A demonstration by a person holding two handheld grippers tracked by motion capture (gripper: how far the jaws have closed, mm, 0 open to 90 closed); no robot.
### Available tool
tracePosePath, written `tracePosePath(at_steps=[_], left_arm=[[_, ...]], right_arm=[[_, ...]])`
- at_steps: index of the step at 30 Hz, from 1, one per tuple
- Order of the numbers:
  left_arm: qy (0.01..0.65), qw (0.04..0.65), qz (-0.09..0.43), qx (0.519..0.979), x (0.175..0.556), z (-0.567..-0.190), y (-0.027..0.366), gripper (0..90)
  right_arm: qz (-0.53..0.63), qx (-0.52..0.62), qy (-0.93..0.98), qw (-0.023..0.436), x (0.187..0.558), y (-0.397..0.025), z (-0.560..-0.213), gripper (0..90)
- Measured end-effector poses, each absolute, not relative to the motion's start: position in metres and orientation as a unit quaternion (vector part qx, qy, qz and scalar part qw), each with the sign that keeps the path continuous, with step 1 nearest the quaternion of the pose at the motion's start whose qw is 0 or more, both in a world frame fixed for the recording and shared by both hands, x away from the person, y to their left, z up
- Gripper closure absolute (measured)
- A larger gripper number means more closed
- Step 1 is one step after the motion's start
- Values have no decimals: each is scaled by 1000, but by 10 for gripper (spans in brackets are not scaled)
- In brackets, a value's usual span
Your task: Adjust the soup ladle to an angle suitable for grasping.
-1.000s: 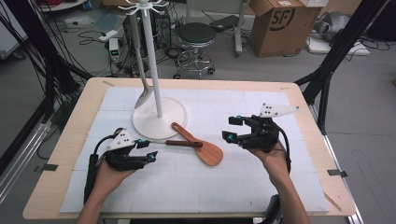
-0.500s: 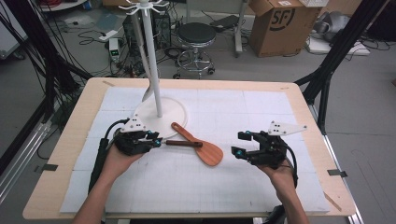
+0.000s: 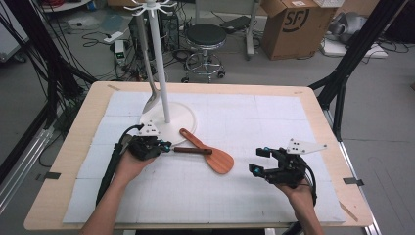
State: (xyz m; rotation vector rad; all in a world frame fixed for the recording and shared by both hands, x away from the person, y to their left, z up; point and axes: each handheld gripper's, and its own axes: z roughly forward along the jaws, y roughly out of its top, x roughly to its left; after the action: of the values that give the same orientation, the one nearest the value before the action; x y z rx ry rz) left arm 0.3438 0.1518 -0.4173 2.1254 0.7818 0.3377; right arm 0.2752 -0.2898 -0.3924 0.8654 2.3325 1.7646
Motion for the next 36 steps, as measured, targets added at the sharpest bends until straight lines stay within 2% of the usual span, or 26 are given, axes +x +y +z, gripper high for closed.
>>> tracePosePath(at_steps=[17,36], left_arm=[[348,406,118,837,360,-436,150,889],[322,397,105,853,353,-434,145,884]], right_arm=[[556,300,773,50,264,-294,-411,224],[558,303,771,52,263,-298,-413,224]])
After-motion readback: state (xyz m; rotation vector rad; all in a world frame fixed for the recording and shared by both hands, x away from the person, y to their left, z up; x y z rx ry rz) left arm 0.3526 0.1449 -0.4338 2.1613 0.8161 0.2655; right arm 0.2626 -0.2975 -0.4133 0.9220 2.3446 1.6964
